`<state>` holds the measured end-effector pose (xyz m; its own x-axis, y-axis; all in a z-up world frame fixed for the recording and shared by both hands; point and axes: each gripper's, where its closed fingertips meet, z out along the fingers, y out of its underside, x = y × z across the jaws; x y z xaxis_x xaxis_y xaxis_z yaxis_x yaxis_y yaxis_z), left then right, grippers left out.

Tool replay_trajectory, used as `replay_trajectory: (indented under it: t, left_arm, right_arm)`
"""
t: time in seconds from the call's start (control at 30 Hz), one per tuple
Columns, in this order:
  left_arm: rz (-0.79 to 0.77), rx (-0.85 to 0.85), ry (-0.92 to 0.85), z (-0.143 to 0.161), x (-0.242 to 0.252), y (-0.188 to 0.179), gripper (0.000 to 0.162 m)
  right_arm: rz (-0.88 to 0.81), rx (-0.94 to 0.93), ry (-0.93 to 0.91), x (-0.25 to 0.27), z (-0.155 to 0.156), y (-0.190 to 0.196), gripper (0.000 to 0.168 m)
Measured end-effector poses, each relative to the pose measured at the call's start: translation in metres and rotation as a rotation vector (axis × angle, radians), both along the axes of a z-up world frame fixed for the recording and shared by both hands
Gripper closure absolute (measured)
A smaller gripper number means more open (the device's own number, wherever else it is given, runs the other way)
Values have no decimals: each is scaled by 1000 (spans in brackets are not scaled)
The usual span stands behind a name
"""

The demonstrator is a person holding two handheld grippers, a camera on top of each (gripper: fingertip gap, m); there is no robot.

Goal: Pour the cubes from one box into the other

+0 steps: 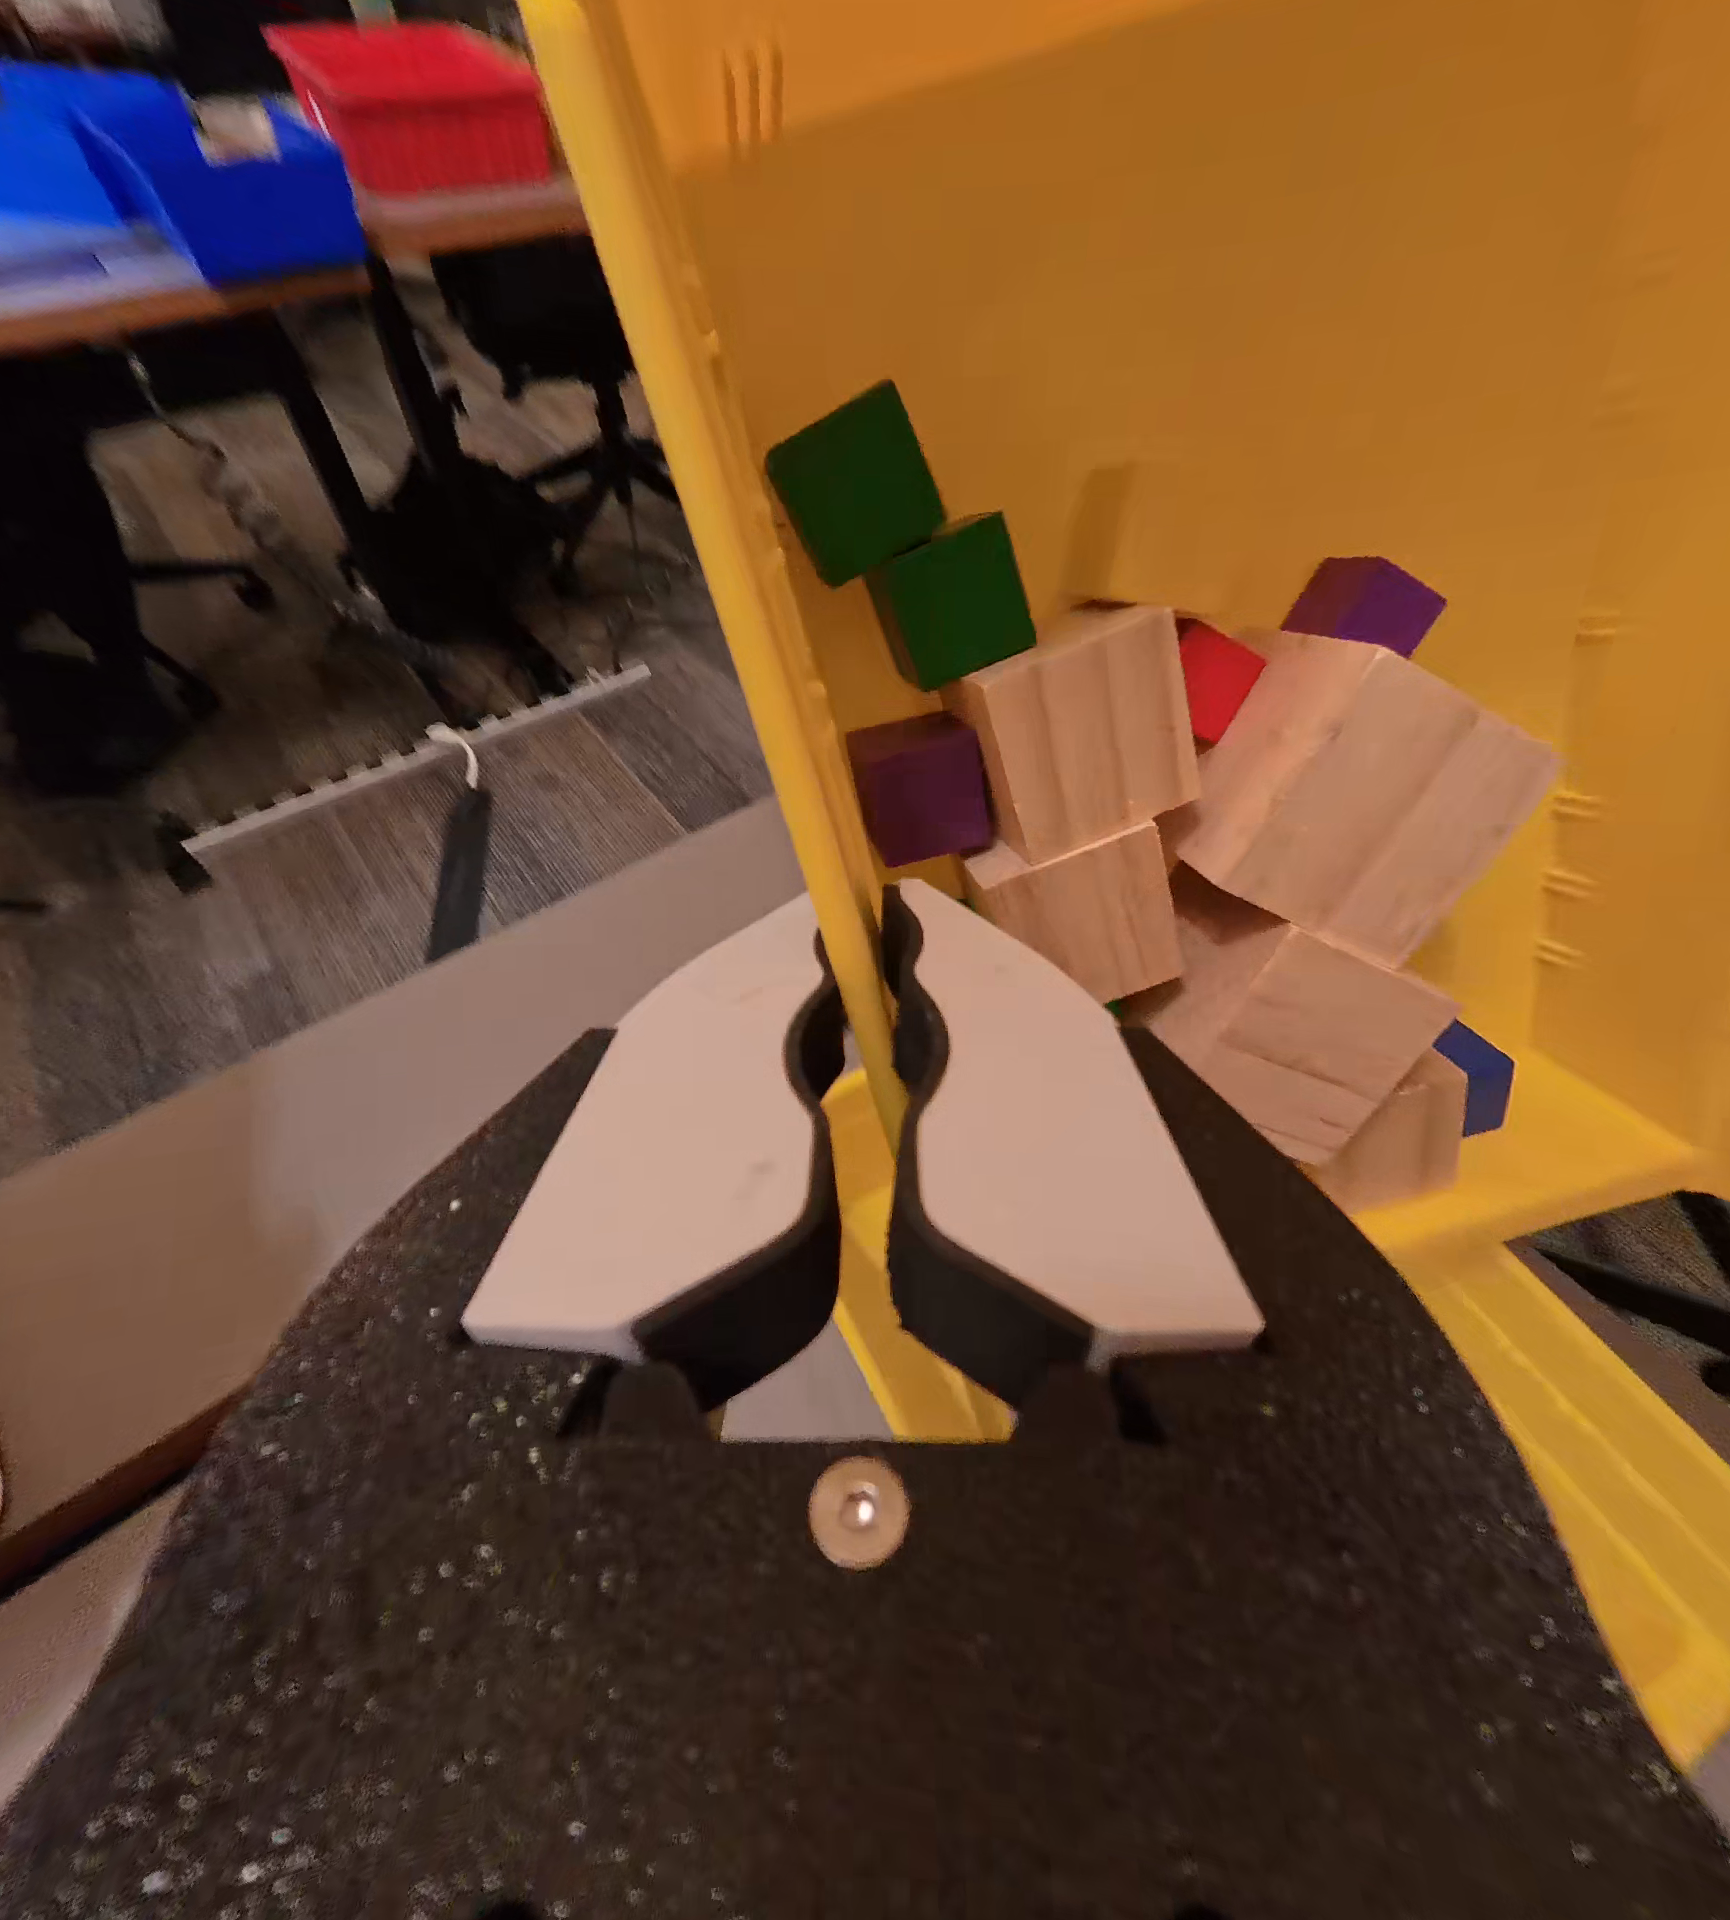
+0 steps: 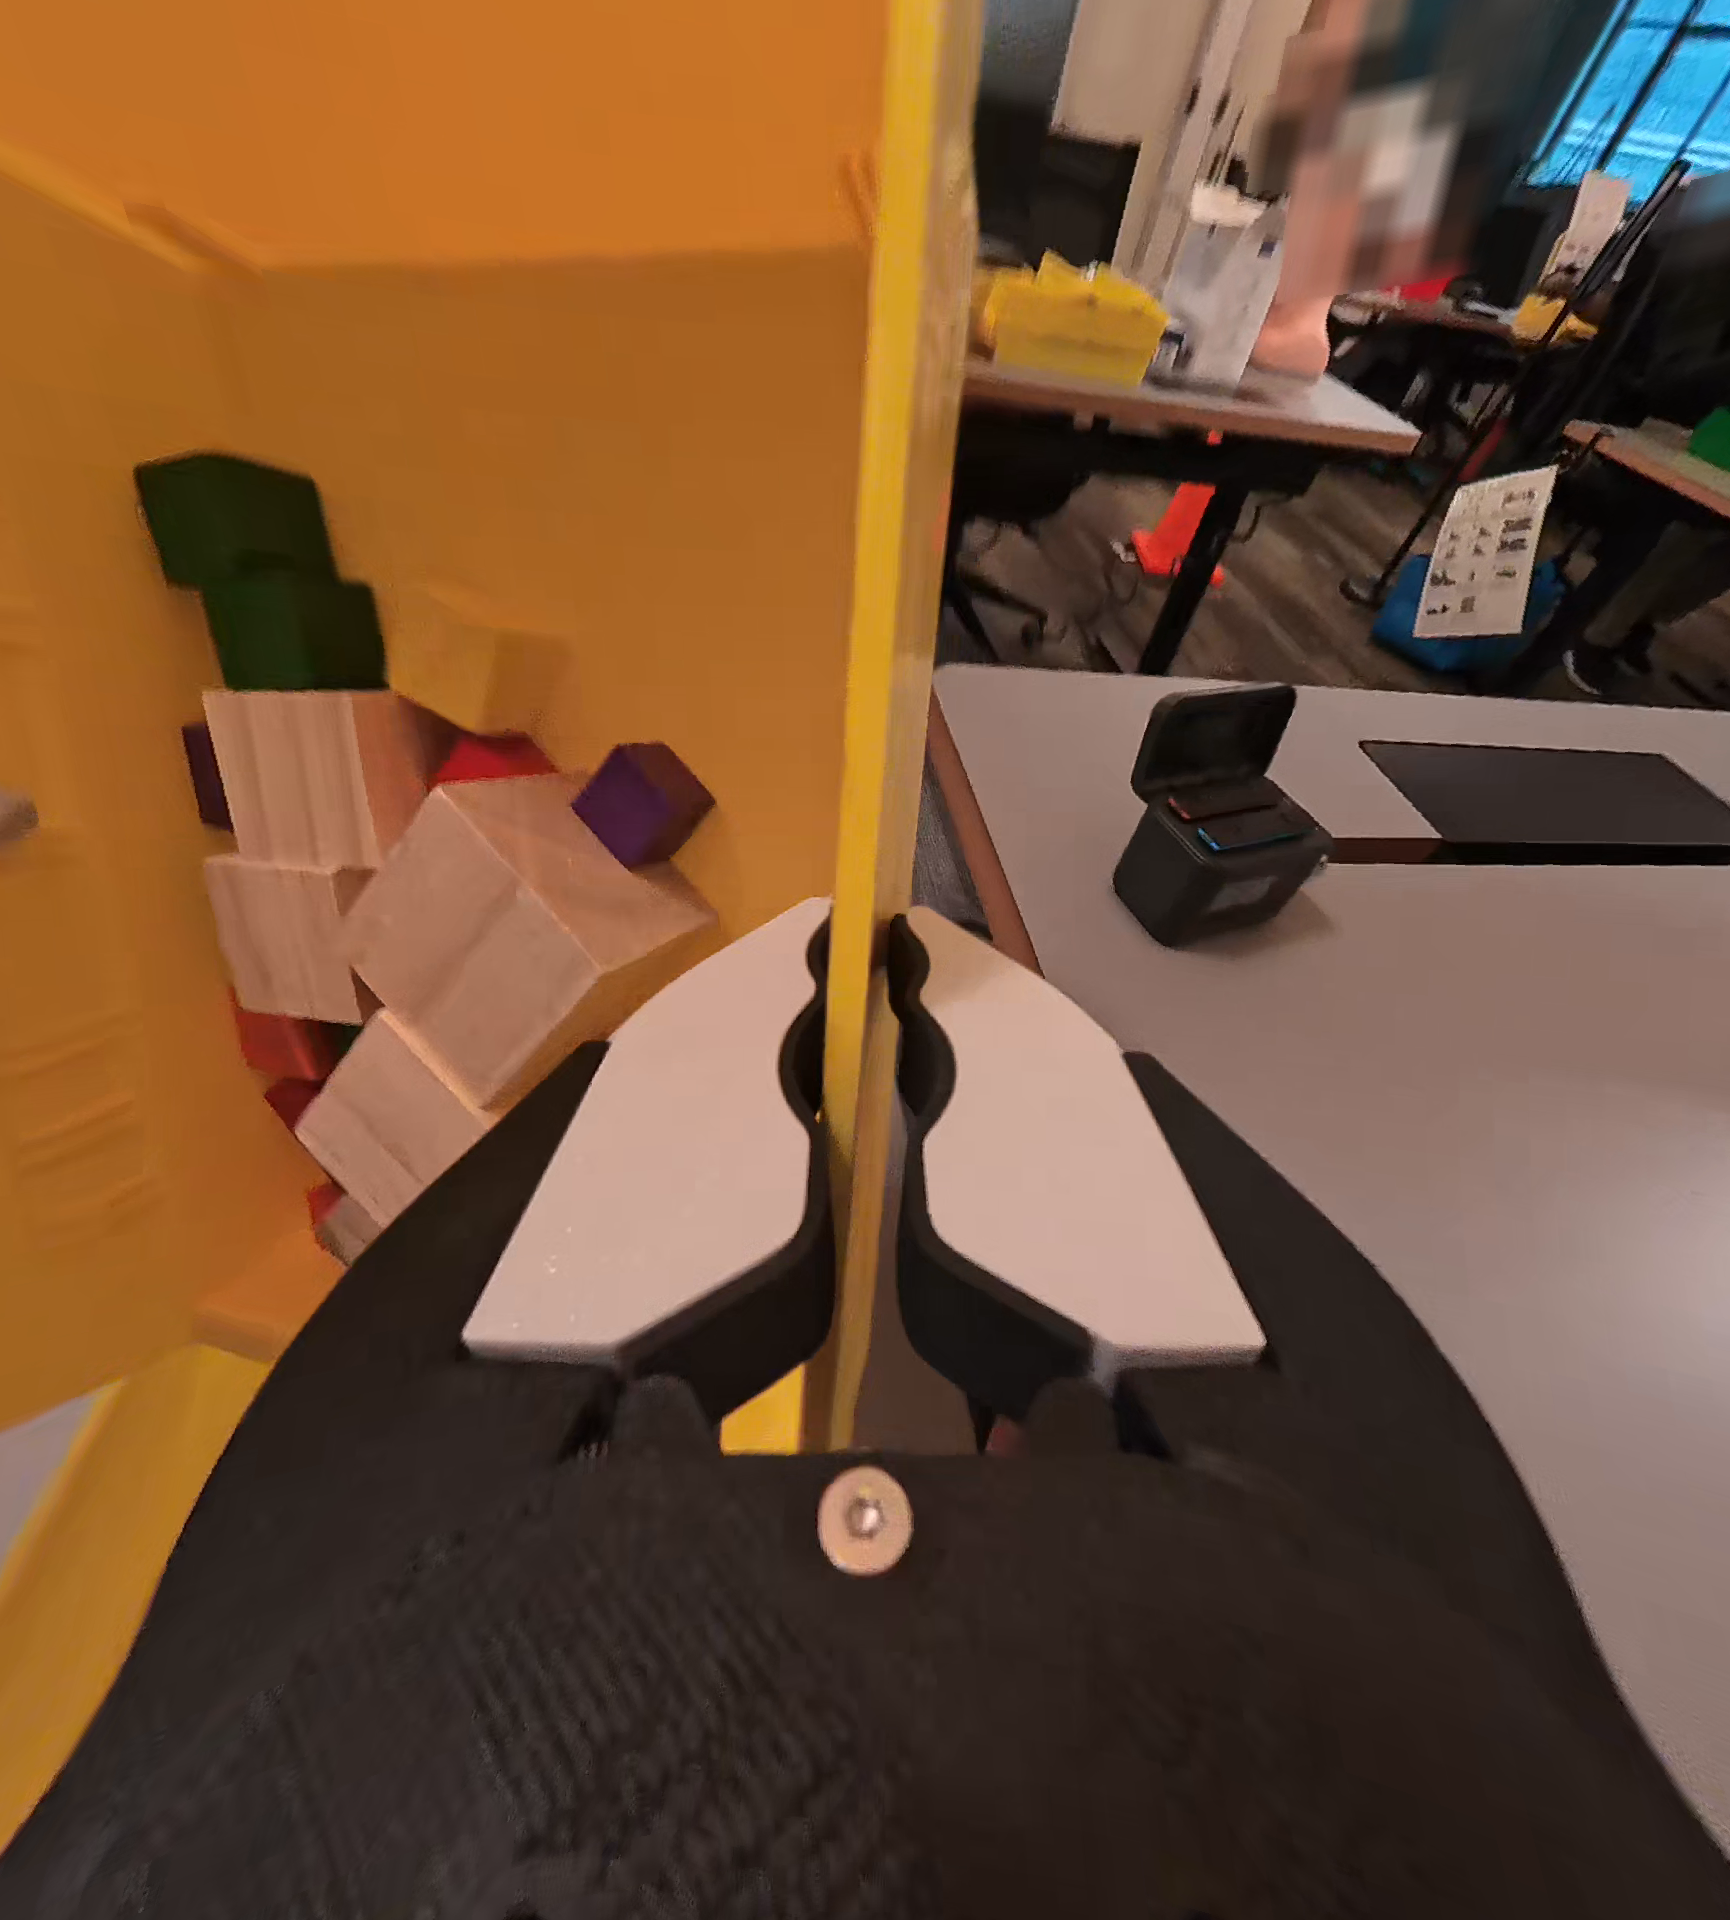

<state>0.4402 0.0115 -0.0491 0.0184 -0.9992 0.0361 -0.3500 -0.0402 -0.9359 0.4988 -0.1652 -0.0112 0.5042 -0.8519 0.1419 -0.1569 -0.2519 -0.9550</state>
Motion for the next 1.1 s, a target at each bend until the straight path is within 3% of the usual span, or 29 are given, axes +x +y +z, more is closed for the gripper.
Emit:
replay_trajectory:
  t: [0.13,0.4,0.53,0.9,1.1]
  left_arm:
    - [27,108,-126,12,5,-6,158]
    - [70,229,-199,-3,8,-8,158]
    - [99,184,-238,-10,6,0,158]
    - [110,176,-342,2,5,9,158]
    - [140,180,-376,6,4,9,159]
  right_arm:
    - [20,208,-33,10,-4,-7,161]
    - [66,334,-44,19,-36,-7,160]
    - [100,281,-69,20,-34,4,160]
    - [136,351,-165,25,-15,14,160]
    - [139,318,-188,24,-19,14,161]
